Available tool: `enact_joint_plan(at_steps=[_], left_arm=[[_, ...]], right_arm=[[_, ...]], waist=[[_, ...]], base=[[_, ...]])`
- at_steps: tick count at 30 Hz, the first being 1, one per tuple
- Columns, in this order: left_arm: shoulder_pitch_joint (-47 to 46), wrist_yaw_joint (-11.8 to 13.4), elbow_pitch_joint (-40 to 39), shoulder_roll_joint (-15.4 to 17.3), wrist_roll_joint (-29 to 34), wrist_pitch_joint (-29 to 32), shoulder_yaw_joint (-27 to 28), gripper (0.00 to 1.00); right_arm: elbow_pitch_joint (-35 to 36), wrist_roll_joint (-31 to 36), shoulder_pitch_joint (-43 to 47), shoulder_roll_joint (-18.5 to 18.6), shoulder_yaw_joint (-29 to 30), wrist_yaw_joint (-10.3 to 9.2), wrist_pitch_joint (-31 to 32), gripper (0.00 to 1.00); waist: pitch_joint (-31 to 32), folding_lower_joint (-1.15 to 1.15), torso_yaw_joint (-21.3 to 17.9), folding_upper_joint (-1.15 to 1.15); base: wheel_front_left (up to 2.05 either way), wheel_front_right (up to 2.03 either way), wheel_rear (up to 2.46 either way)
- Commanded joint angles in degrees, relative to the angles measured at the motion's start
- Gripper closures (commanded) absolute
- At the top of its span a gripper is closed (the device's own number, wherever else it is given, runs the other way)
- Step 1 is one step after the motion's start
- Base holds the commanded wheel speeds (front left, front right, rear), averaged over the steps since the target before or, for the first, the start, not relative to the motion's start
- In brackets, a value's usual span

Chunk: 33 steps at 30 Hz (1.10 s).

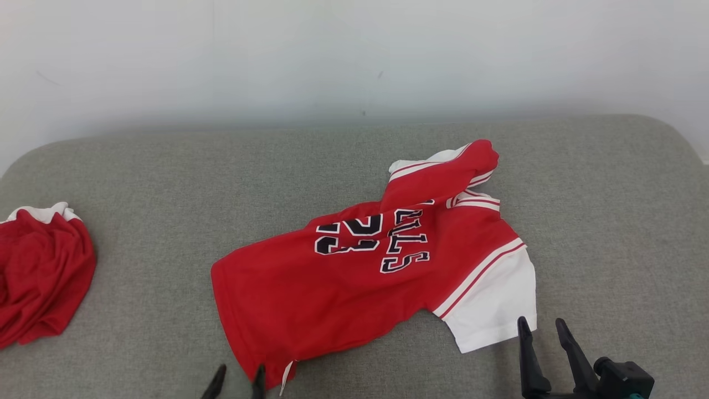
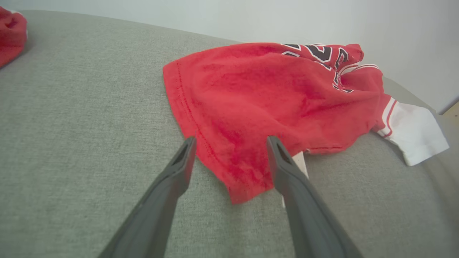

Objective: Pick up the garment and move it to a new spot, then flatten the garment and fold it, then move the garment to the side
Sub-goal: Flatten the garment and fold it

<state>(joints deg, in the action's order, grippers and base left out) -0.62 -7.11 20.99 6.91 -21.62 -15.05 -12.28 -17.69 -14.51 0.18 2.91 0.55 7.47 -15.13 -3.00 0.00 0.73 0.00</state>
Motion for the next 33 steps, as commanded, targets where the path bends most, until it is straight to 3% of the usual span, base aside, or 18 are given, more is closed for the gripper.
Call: enact_joint_plan(at_steps=[1, 15, 33], left_arm=[[1.53, -0.33, 0.89, -0.66, 0.66, -0.19, -0.06, 0.0], [1.03, -0.29, 8.54, -2.27, -0.18, -0.19, -1.4, 0.0], [-5.68, -0.31, 13.0, -2.34, -3.09, -0.19, -3.06, 0.0]], right_arm=[[-0.75, 0.65, 0.8, -0.07, 0.54, 0.04, -0.01, 0.0], [-10.37, 4.51, -2.67, 0.62, 2.41, 0.04, -0.01, 0.0], [-22.8, 6.24, -14.55, 2.65, 1.34, 0.04, -0.01, 0.0]], waist=[[0.31, 0.0, 0.16, 0.0], [0.52, 0.0, -0.08, 0.0], [-1.93, 0.0, -0.63, 0.0]], base=[[0.0, 0.0, 0.0], [0.0, 0.0, 0.0], [0.0, 0.0, 0.0]])
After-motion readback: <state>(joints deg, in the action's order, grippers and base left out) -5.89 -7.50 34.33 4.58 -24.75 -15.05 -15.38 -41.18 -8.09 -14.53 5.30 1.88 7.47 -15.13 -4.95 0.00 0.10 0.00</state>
